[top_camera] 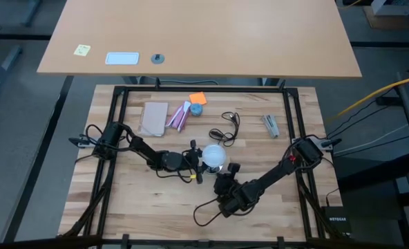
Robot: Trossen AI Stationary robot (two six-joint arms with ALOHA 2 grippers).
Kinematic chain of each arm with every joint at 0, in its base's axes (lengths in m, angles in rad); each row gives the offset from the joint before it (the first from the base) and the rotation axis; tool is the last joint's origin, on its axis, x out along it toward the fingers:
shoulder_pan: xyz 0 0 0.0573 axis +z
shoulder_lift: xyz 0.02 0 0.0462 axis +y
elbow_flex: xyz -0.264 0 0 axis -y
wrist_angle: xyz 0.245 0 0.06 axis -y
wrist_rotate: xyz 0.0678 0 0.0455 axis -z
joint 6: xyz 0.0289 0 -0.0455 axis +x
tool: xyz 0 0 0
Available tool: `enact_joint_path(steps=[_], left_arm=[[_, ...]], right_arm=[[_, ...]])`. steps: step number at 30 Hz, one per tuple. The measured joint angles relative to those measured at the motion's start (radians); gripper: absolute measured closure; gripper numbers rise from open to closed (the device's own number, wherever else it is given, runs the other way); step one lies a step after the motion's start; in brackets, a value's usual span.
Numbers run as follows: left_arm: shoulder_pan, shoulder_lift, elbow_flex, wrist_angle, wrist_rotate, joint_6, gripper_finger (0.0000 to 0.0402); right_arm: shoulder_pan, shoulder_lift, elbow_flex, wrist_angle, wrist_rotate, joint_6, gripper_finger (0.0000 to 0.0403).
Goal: Screw lightbulb
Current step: Insert the lightbulb into the lamp
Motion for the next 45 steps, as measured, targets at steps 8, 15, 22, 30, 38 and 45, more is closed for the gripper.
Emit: enact_joint_path(steps=[8,15,22,30,38,45], left_arm=[[0.000,-0.001,0.000,0.000,0.032,0.001,0.0248],[-0.002,-0.001,0.000,-0.002,0.047,0.000,0.0247],[-0.002,-0.001,0.000,-0.006,0.059,-0.009,0.0248],[-0.001,-0.001,0.000,-0.006,0.057,-0.008,0.0246],[-0.001,-0.001,0.000,-0.007,0.057,-0.008,0.0248],[0.000,-0.001,0.000,-0.007,0.056,-0.008,0.0248]], right_arm=[[-0.017,0.001,-0.001,-0.124,-0.002,-0.005,0.0397],[-0.045,0.001,-0.002,-0.196,0.021,-0.010,0.0397],[-0.077,0.001,0.011,-0.247,0.023,-0.013,0.0397],[-0.003,-0.048,0.085,-0.316,-0.017,-0.023,0.0397],[0.058,-0.045,0.092,-0.074,-0.001,-0.024,0.0397],[0.047,-0.040,0.057,-0.016,-0.005,-0.023,0.0397]])
